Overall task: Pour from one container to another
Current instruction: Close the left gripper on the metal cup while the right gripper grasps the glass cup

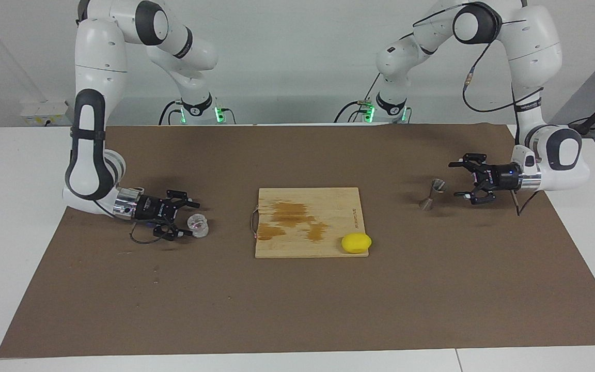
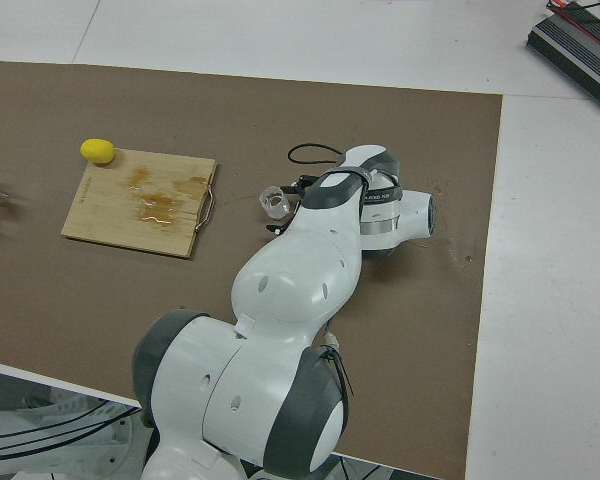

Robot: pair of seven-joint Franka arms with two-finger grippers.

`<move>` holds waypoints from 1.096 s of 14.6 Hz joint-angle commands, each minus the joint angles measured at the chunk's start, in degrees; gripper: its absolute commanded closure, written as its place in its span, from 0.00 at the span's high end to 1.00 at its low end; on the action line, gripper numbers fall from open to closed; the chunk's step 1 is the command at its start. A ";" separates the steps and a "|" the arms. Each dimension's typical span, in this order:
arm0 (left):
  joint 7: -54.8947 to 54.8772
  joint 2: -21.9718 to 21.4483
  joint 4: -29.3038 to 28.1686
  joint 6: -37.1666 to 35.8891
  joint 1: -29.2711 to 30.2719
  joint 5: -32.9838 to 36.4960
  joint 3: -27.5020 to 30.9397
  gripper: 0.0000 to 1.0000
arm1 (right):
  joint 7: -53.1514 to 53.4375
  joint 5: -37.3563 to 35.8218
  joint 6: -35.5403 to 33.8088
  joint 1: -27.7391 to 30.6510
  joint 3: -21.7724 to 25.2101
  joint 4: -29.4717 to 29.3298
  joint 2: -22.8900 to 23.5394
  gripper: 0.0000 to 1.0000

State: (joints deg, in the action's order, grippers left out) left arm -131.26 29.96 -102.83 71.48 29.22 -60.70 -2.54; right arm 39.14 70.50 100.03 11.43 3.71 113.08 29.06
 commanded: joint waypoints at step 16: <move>-16.40 1.15 -9.22 2.61 -0.74 -3.98 -0.63 1.00 | 2.08 -2.82 -0.80 -0.89 -1.60 -5.32 3.55 1.00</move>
State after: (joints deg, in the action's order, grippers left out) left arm -145.80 32.11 -109.64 72.68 28.90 -63.42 -3.23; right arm 39.66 69.36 99.20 10.09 2.53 109.30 31.69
